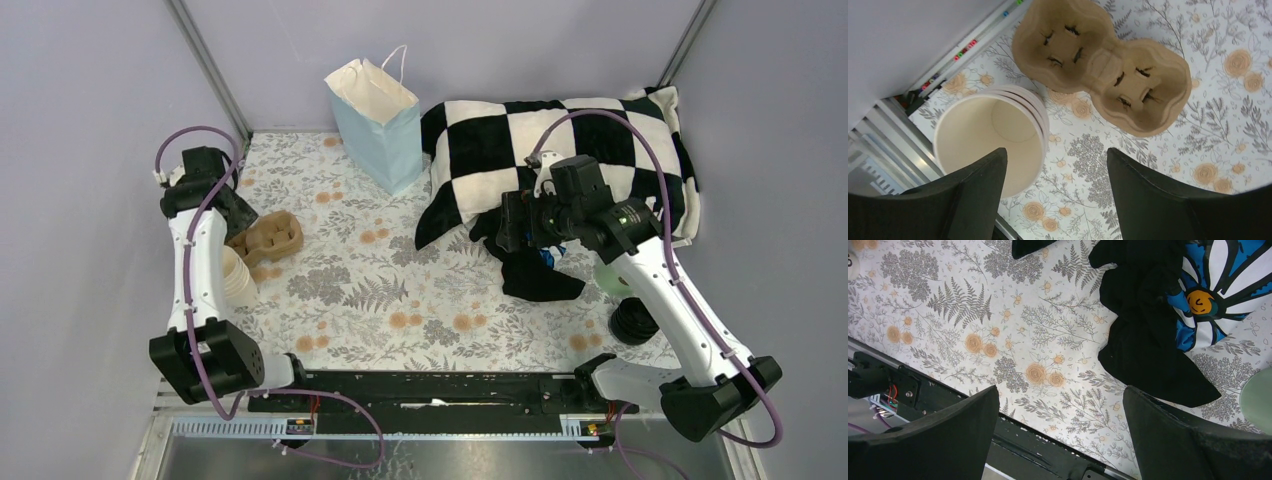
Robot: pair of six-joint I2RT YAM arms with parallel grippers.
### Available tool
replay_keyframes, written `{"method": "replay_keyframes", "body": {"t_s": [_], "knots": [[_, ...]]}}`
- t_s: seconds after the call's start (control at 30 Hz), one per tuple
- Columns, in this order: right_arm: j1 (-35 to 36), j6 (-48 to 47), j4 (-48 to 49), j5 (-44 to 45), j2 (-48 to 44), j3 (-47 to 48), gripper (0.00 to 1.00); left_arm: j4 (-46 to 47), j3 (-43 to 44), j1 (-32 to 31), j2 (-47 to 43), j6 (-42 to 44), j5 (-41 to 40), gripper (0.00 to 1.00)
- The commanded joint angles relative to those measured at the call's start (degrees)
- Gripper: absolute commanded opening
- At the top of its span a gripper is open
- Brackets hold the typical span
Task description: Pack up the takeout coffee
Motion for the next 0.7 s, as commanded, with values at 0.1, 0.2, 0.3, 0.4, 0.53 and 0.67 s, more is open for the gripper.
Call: {"method": "replay_keyframes", "body": {"t_s": [0.1,0.2,0.3,0.4,0.53,0.67], "knots": [[0.6,-0.8,0.4,-0.2,-1.1,1.9,1.00,2.8,-1.6,0.4,0.2,-0.1,6.0,0.82],[0.5,-0.7,1.4,-2.8,-2.4,-0.1,1.00,2.9,-0.4,0.7,0.5,-1.1,5.9,0.94],[0.5,-0.9,2.0,-6.1,-2.5,-1.5,1.00,3.4,0.3,0.9,-0.2,-2.3,5.2,0.95],[0.7,-1.6,2.6,-8.2,-2.8,-2.2,1.00,3.3,0.1,1.5,-0.9,-2.3,4.6,0.92],[5.8,-3.9,3.1,-5.4,-3.1,-2.7,1.00,1.8,-1.6,4.3,-1.3,-1.0,6.1,0.74],[8.5,-4.5,4.4,-5.4,-4.0,-4.2,1.00,0.2,-2.4,7.7,-0.7,0.6,8.7,0.59]]}}
